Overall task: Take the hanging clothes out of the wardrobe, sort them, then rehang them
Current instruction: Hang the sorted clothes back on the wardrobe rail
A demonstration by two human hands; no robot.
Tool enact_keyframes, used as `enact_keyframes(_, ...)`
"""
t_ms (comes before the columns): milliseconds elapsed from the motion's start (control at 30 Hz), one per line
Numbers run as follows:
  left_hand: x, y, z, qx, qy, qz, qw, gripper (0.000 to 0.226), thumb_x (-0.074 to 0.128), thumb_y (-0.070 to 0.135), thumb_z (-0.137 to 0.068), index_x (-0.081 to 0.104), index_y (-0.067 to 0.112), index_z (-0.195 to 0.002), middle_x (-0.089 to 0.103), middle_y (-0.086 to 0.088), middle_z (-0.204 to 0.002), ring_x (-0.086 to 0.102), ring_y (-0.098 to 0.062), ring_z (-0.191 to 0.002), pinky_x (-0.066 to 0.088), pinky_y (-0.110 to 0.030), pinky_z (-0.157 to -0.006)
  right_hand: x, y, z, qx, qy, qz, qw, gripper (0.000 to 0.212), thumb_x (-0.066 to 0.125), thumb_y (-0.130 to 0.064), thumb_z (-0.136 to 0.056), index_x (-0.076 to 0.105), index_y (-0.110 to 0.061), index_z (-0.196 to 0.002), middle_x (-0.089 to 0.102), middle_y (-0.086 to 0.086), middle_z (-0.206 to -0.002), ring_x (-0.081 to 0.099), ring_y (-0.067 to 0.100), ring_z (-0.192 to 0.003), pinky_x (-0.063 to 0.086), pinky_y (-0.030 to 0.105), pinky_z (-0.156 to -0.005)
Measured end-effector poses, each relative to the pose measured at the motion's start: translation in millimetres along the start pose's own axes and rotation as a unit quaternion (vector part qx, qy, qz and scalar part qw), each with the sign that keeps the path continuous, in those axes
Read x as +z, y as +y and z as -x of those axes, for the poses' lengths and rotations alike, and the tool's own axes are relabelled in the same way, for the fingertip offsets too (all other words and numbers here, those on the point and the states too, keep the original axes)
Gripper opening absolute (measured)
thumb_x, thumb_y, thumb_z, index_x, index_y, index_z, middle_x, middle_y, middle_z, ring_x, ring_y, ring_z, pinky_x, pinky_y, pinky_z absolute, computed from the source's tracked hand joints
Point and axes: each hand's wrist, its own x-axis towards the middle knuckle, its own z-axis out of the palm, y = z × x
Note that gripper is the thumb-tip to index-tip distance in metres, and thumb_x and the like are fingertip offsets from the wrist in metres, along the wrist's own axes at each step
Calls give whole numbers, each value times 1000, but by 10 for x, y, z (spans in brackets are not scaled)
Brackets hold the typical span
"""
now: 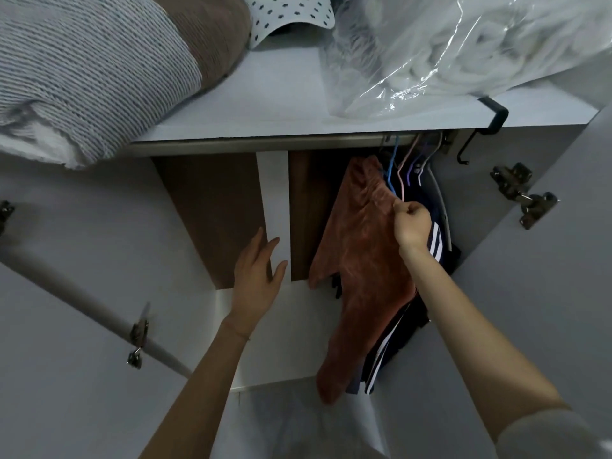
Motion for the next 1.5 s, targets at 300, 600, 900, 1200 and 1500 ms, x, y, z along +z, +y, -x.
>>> enact_keyframes(300,7,-24,-13,3,-9,-18,1000,45,59,28,-96,53,14,-139,37,-9,-154,38,-28,-139,24,-37,-112,65,-108,-226,-51,47,36,997,27,51,-22,-99,51,-11,-74,52,0,-67,46,11,-58,36,25,-57)
enact_keyframes(600,16,-21,-8,2,-22,-2,1000,48,55,35,-98,49,19,-142,34,-3,-156,32,-24,-143,23,-43,-117,124,36,-339,-55,50,125,989,38,50,-17,-99,41,-15,-62,44,-1,-61,40,12,-52,36,30,-61)
enact_keyframes(900,55,-44,0,5,-37,12,999,49,55,35,-98,48,19,-143,37,-3,-155,33,-25,-143,26,-48,-117,-43,76,-371,-73,97,126,985,22,52,-13,-97,66,2,-107,69,18,-104,64,32,-96,45,27,-78)
enact_keyframes(1200,183,129,-37,31,-58,48,997,50,55,33,-98,46,17,-144,38,-3,-154,33,-23,-143,27,-48,-116,-128,100,-30,-191,43,229,953,36,53,3,-83,63,1,-118,63,20,-118,54,36,-113,38,35,-101)
enact_keyframes(1500,507,646,94,63,-79,114,988,49,55,35,-98,47,19,-143,39,-2,-154,32,-20,-143,26,-43,-118,-600,461,799,-199,-59,265,942,49,61,-8,-92,49,-2,-139,51,15,-140,42,31,-134,29,38,-115)
